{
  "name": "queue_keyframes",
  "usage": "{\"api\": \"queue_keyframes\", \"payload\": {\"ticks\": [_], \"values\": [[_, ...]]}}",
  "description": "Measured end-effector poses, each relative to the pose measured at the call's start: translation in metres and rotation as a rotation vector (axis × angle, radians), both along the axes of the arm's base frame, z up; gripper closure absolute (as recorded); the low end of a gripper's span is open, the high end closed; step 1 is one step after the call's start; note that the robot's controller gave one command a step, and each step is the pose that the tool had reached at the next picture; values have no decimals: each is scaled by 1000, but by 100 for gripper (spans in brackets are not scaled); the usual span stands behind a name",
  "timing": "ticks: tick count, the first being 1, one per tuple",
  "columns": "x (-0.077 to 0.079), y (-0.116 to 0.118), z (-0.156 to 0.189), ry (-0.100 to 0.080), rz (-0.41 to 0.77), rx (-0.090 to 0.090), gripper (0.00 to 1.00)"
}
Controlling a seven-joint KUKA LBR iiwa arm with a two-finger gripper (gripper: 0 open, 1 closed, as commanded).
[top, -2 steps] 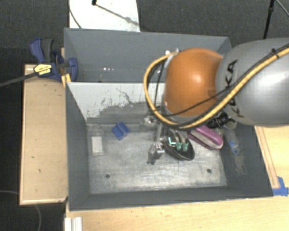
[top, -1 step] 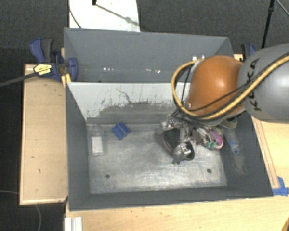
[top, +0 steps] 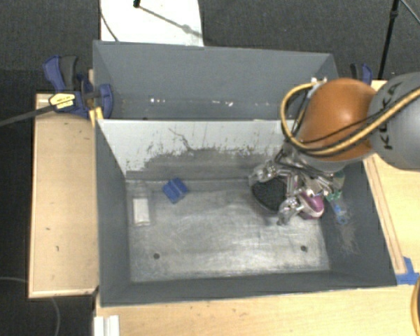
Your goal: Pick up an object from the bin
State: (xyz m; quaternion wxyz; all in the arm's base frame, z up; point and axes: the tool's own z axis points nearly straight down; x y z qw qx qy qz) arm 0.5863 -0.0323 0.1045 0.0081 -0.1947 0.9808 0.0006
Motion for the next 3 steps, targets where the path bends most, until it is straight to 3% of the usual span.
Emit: {"api": "queue_keyframes", "payload": {"ticks": [1,2,3], "values": [[-5,1,-7,14,-2,-2,100],[-5,0,-7,14,-5,-3,0],[-1,-45,-29,9,56,10,0]]}}
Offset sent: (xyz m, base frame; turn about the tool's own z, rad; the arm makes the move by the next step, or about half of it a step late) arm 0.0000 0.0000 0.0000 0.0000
